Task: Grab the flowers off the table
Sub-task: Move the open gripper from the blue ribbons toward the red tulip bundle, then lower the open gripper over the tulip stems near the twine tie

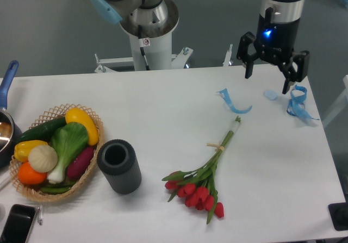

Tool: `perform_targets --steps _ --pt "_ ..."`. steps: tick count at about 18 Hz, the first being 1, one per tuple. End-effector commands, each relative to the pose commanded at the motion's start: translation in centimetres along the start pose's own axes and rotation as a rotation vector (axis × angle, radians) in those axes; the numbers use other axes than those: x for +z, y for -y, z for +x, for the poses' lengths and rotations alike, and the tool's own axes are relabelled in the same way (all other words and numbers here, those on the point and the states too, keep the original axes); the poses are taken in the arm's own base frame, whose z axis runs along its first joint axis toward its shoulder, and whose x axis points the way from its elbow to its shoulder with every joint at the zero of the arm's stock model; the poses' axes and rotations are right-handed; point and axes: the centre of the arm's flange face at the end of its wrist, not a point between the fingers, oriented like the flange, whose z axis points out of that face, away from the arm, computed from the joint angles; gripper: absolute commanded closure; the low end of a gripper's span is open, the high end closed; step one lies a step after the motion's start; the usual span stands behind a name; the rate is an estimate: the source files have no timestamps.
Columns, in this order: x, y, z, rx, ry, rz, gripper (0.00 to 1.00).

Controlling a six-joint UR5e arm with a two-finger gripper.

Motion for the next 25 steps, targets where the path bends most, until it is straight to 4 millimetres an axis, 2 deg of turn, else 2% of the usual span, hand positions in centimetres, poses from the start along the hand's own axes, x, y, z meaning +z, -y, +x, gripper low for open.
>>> perform_targets --steps 10,14,17,19,23,25 --pt "1.4 0.3 0.7 0.002 -0.011 0.012 0.0" --pt "2.6 0.5 1.1 -0.141 -0.035 0.041 0.0" --pt "3.2 1.1 1.4 -0.148 -0.048 0.042 0.0" --pt "4.3 1.2 2.0 -0.165 -0.071 0.04 0.0" --pt "6.9 2.9 2.3 -0.248 -0.039 0.057 0.0" --pt "8.8 3.0 2.2 -0.312 -0.019 0.064 0.0"
